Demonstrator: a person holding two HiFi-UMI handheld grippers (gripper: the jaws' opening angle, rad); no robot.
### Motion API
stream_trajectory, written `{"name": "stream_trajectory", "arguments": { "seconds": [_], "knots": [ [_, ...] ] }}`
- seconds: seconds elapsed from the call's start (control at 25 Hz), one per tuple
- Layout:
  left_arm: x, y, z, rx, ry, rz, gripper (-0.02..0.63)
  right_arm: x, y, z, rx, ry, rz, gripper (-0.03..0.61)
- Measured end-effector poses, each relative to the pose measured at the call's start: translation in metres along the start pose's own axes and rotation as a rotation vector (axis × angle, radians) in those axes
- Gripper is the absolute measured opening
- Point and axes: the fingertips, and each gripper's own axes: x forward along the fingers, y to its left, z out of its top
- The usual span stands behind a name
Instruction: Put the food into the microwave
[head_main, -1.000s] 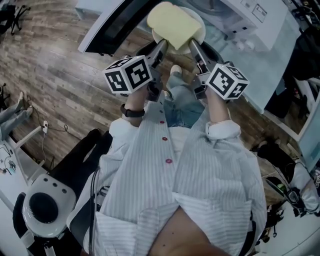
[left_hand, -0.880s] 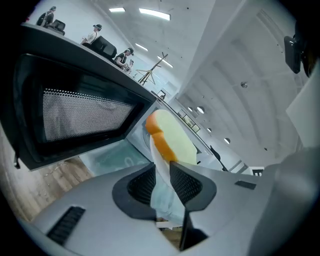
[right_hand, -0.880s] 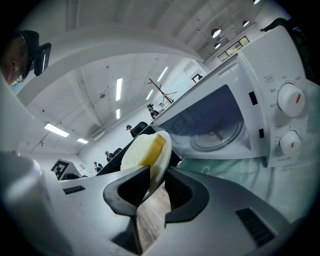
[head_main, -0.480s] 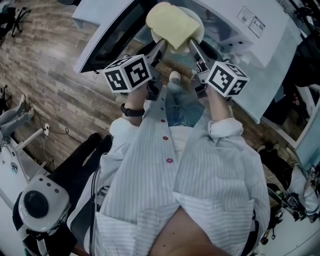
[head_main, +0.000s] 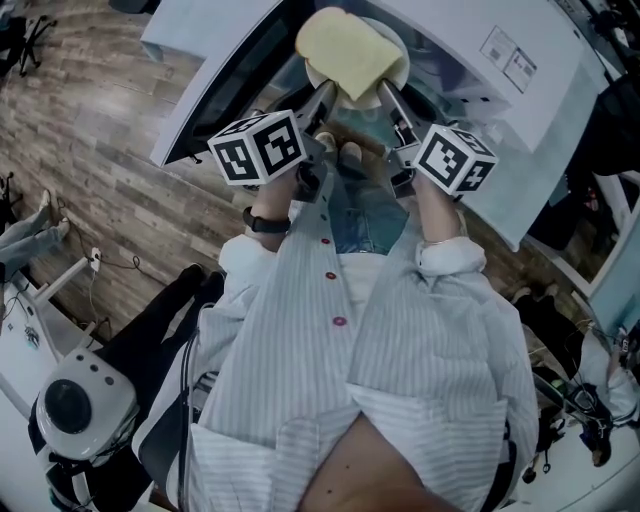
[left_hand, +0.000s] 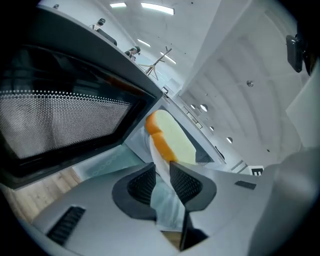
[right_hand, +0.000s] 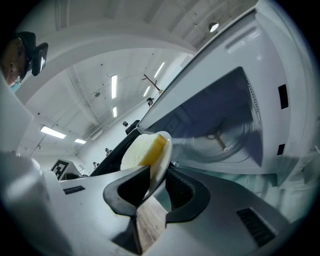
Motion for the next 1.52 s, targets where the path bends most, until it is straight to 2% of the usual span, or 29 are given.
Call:
{"name": "stream_trajectory", "arguments": {
  "seconds": [0.36, 0.68, 1.52],
  "knots": [
    [0.011, -0.002, 0.001, 0.022, 0.042, -0.014, 0.094, -0.002, -0.008, 0.004, 0.024, -0.028, -0.025, 0.101],
    [0.025, 0.018, 0.010, 0.023, 0.090, -0.027, 0.094, 0.020, -0.015, 0.001, 0.057, -0.035, -0.066, 0.101],
    [0.092, 0.026, -0.012, 0.060, 0.227, -0.056, 0.094, 0.024, -0.083, -0.004, 0.139, -0.065, -0.186, 0.101]
  ]
}}
